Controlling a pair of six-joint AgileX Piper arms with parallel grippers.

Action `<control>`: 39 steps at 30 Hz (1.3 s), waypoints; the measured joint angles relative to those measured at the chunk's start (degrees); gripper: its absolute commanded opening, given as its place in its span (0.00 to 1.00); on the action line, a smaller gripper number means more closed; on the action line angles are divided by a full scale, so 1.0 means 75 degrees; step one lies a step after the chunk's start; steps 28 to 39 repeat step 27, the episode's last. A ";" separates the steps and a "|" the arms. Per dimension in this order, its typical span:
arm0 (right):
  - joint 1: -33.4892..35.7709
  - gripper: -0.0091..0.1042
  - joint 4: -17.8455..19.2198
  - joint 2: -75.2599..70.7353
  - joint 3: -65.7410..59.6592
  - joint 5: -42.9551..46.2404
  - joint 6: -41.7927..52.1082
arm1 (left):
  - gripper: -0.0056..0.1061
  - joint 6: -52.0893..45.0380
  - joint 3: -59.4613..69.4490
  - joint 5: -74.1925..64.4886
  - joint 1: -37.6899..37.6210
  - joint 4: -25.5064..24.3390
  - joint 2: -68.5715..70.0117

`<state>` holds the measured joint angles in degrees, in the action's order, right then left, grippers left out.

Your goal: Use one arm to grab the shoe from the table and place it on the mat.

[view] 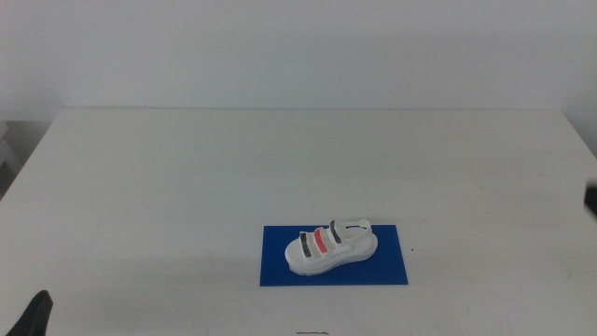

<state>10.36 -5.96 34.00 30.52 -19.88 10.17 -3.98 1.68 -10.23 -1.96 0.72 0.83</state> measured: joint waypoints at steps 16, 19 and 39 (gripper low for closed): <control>-0.0003 0.89 0.0117 -0.4605 -0.3349 0.0390 -0.0040 | 0.89 0.0000 0.0000 0.0009 0.0000 0.0000 0.0000; -0.0003 0.89 0.0108 -0.4611 -0.3757 0.0391 -0.0040 | 0.89 0.0000 0.0000 0.0000 0.0000 0.0000 0.0000; -0.0003 0.89 0.0044 -0.4627 -0.4277 0.0344 -0.0040 | 0.89 0.0000 0.0000 0.0002 0.0000 0.0000 0.0000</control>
